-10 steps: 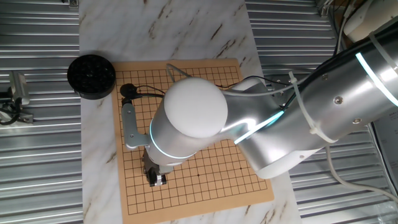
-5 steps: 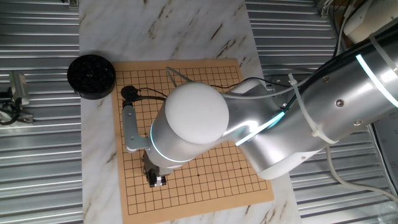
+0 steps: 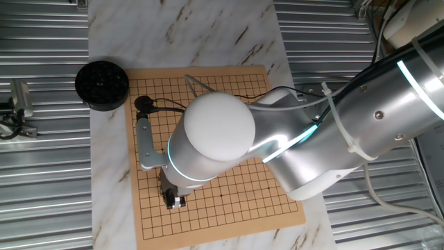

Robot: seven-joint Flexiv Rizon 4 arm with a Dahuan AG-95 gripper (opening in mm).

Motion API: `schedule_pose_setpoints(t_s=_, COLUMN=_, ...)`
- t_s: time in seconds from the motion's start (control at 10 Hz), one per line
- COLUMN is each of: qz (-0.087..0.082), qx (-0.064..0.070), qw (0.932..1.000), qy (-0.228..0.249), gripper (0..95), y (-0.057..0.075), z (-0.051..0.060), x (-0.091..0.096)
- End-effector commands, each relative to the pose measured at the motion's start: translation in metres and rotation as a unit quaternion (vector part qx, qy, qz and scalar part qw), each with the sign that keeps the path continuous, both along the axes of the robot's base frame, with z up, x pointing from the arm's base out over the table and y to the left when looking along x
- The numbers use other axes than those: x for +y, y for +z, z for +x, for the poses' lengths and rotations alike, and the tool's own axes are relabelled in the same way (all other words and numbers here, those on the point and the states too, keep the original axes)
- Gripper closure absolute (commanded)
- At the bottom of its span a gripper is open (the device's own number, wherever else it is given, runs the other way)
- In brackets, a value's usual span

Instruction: Play the first move as black on the 3-4 point in the upper right corner of the Go board

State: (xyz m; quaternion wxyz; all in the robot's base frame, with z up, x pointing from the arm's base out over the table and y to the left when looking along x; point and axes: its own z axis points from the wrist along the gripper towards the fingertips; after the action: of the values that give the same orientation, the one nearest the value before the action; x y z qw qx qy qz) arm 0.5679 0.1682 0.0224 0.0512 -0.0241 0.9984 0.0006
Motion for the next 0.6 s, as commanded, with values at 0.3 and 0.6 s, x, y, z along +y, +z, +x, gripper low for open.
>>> schedule_pose_setpoints(t_s=0.3, qz=0.0, qx=0.002, qw=1.0, qy=0.0, gripper=76.0, y=0.0001, z=-0.0003, x=0.0)
schedule_pose_setpoints(t_s=0.6, qz=-0.001, qx=0.003, qw=1.0, qy=0.002, gripper=76.0, y=0.0003, z=-0.0003, x=0.0)
